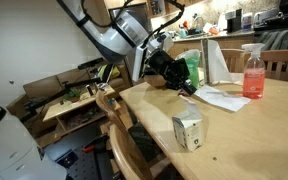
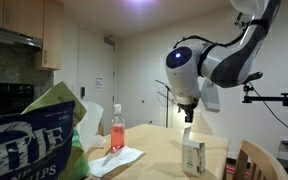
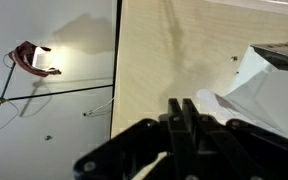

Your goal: Open the white box and remove one tea bag from the box and place it on the table

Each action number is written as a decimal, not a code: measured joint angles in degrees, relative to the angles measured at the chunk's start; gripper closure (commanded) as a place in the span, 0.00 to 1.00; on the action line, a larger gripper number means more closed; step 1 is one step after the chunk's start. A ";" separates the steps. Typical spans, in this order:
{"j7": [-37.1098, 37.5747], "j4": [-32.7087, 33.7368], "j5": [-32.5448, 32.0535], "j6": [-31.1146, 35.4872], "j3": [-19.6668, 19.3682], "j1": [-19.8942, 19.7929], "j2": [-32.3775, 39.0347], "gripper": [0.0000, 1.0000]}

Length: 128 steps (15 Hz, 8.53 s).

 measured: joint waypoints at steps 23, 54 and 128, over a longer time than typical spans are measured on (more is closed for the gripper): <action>-14.99 3.35 4.59 4.70 -0.26 -4.25 5.33 0.54; -21.41 15.22 5.03 -4.53 -1.17 -1.15 18.28 1.00; -10.41 -17.55 7.18 43.36 1.08 -6.62 -7.09 0.00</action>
